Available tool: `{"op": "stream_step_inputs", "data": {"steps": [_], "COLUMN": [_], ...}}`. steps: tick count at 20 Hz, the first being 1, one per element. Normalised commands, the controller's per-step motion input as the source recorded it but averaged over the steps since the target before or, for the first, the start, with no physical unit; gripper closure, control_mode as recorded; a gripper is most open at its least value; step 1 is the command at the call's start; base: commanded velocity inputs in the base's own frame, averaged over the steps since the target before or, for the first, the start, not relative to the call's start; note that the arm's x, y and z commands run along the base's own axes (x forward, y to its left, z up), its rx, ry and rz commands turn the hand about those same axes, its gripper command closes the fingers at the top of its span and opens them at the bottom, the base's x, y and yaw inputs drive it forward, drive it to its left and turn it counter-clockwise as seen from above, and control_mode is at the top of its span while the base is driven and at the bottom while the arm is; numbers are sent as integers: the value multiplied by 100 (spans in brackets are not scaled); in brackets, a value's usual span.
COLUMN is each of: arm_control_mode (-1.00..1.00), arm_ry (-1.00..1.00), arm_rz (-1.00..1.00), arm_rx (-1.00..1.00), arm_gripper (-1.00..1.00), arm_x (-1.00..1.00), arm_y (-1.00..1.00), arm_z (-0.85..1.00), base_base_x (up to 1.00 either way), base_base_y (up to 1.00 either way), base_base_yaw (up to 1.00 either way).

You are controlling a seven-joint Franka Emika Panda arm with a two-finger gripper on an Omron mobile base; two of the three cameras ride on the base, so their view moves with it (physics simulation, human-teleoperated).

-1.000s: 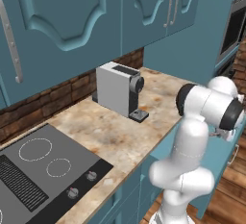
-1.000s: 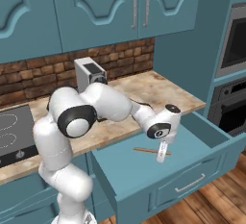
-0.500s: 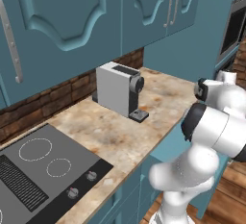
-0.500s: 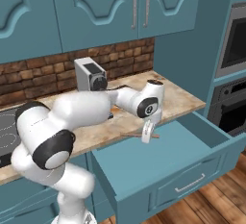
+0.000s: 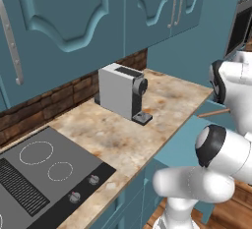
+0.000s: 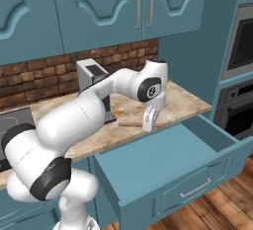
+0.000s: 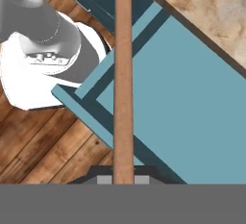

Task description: Take a straw from the drawer in front and place it inside the glass cup on the dining counter.

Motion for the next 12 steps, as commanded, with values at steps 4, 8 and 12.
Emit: {"op": "stream_step_inputs", "data": {"steps": [4, 8, 12], "arm_control_mode": [-100, -100, -100], "arm_ry": [1, 0, -2], "arm_rz": [0, 0, -2], "arm_rx": [12, 8, 1], "arm_gripper": [100, 100, 100], "arm_x": [-3, -4, -9], "arm_y": [0, -1, -2], "arm_z": [43, 31, 0], "base_base_x": [0, 0, 0], "base_base_y": [0, 0, 0], "base_base_yaw": [0, 0, 0]}}
